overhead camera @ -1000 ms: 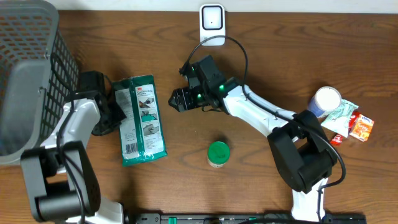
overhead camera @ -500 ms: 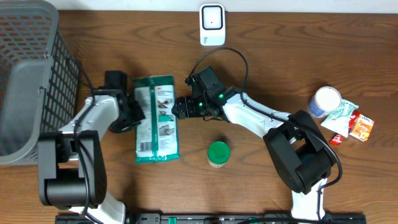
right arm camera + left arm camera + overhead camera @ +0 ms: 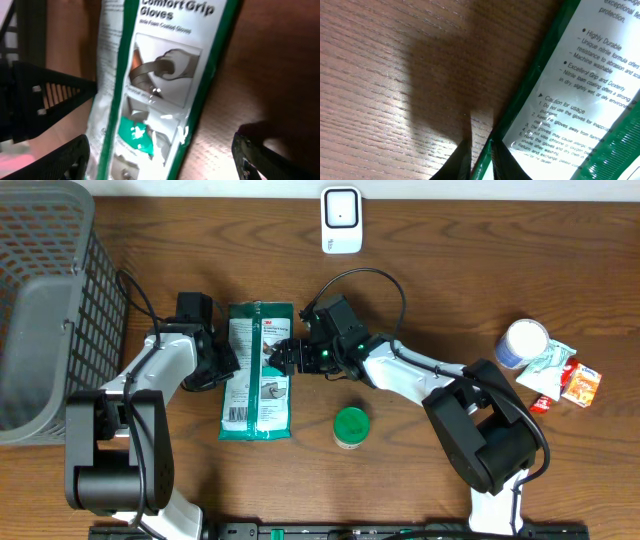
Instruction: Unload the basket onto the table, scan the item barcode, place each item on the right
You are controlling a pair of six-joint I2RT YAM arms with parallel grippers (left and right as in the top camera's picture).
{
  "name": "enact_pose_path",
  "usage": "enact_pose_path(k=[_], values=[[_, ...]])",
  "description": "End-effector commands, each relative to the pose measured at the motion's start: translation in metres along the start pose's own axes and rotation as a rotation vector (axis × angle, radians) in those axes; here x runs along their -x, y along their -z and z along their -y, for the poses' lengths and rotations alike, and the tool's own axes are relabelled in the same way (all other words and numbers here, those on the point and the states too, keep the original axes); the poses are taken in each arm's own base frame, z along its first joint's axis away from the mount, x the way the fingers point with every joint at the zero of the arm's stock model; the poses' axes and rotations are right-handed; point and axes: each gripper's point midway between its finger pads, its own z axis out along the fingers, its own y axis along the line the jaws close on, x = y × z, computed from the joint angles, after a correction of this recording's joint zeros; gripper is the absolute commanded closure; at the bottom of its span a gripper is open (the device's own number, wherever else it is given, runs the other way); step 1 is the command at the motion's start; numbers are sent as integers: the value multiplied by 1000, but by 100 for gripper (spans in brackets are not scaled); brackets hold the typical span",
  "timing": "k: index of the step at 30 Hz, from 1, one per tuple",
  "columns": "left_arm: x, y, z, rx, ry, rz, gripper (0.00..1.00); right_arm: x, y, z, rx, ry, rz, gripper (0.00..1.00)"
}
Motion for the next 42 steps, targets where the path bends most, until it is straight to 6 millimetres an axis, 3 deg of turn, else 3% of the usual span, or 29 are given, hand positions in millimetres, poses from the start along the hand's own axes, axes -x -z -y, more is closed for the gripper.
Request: enact_pose_path(k=[1, 10, 16, 20, 24, 25, 28, 32, 36, 39, 42], values=[[-10, -10, -5, 12, -8, -41, 84, -25, -7, 13, -15, -77, -66, 12], [-23, -8, 11, -81, 2, -108, 84, -36, -18, 19, -15, -114, -103, 11], [-23, -8, 11, -81, 6, -108, 84, -49, -29, 2, 81, -78, -157, 15], [-23, -8, 10, -81, 6, -108, 84, -46, -29, -19, 180, 19, -153, 26], [-23, -8, 11, -81, 6, -107, 84, -41, -28, -23, 209, 50, -137, 53], [-23, -8, 11, -81, 5, -107, 84, -40, -27, -23, 209, 49, -136, 55], [-23, -8, 10, -80, 5, -107, 84, -39, -27, -22, 208, 83, -128, 51], [-22, -9, 10, -78, 5, -103, 84, -51, -33, -15, 154, 53, -157, 37], [-22, -9, 10, -79, 5, -102, 83, -48, -36, -29, 191, 95, -129, 33], [-22, -9, 10, -79, 5, -102, 83, -39, -36, -39, 225, 115, -90, 44], [-22, -9, 10, -78, 5, -103, 84, -31, -36, -40, 220, 121, -52, 68]])
